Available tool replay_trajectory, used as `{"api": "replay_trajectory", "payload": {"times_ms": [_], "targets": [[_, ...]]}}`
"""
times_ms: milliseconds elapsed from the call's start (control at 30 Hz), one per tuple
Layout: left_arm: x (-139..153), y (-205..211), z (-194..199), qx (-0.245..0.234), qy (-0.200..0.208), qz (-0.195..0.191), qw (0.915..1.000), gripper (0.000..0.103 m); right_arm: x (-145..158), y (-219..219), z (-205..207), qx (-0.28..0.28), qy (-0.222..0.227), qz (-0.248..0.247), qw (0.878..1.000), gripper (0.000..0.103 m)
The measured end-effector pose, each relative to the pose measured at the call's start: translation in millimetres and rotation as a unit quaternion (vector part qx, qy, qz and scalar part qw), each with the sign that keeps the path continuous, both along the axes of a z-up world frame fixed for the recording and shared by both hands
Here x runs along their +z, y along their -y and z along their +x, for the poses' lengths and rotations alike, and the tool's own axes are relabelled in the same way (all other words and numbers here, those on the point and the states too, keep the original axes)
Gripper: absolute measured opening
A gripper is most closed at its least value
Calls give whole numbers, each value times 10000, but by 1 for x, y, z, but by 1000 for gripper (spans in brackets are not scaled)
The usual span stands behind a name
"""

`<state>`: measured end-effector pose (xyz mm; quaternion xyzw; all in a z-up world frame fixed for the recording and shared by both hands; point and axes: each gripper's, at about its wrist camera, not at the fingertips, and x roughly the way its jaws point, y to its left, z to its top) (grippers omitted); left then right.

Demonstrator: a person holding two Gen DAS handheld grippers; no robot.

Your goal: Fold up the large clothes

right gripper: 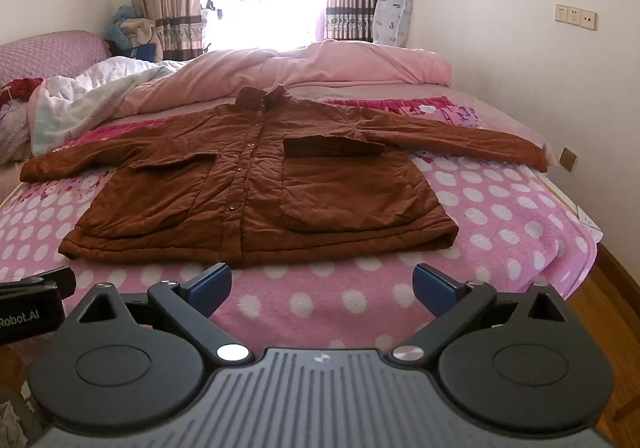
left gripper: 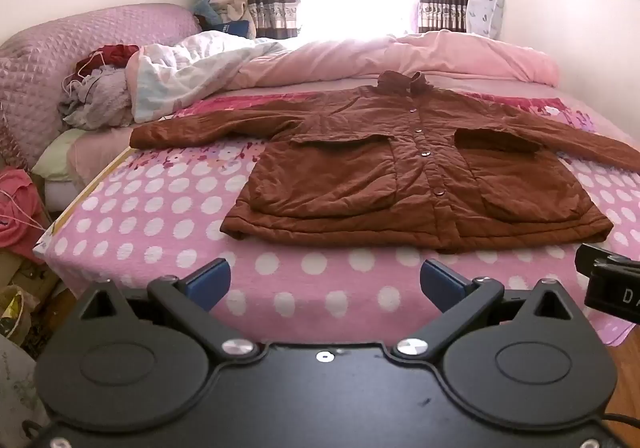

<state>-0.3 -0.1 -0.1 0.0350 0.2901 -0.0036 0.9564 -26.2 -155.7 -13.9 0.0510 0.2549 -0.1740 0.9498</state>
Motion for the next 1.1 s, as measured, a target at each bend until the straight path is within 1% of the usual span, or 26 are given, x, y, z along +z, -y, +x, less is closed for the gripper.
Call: {"api": "replay_trajectory", "payload": {"times_ms": [100, 133, 400, 900, 1100], "targets": [[0, 0, -1, 33, 5, 20, 10000, 103, 0, 0, 0, -1, -14, 14, 10000, 103], [0, 0, 0, -68, -26, -10, 10000, 103, 0, 0, 0, 3, -8, 20, 10000, 103], [-1, 0, 1, -69, -8, -28, 10000, 103, 1, 1, -2, -10, -8, -6, 10000, 103], [5, 3, -13, -142, 56, -32, 9999, 103, 1, 2, -13, -19, 15, -6, 10000, 103], [2, 6, -11, -112, 60, -54, 9999, 103, 1, 3, -14, -32, 34, -12, 10000, 103]]}}
